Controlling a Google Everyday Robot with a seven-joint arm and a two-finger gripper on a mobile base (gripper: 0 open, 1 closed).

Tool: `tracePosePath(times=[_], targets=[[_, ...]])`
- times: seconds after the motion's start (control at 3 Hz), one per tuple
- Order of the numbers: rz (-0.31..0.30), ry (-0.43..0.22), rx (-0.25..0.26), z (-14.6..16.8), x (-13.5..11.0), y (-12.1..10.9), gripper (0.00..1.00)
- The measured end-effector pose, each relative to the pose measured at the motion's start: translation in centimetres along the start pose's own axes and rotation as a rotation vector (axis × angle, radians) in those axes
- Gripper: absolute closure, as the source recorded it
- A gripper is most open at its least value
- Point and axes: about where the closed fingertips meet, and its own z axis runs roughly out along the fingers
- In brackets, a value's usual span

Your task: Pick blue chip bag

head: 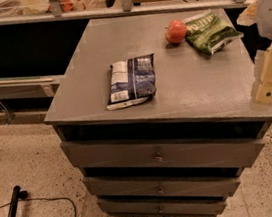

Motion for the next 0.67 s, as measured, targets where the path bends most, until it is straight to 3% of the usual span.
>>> tracePosePath(times=[0.67], targets=[[0.015,-0.018,-0.002,-0.13,0.62,-0.03,0.00]])
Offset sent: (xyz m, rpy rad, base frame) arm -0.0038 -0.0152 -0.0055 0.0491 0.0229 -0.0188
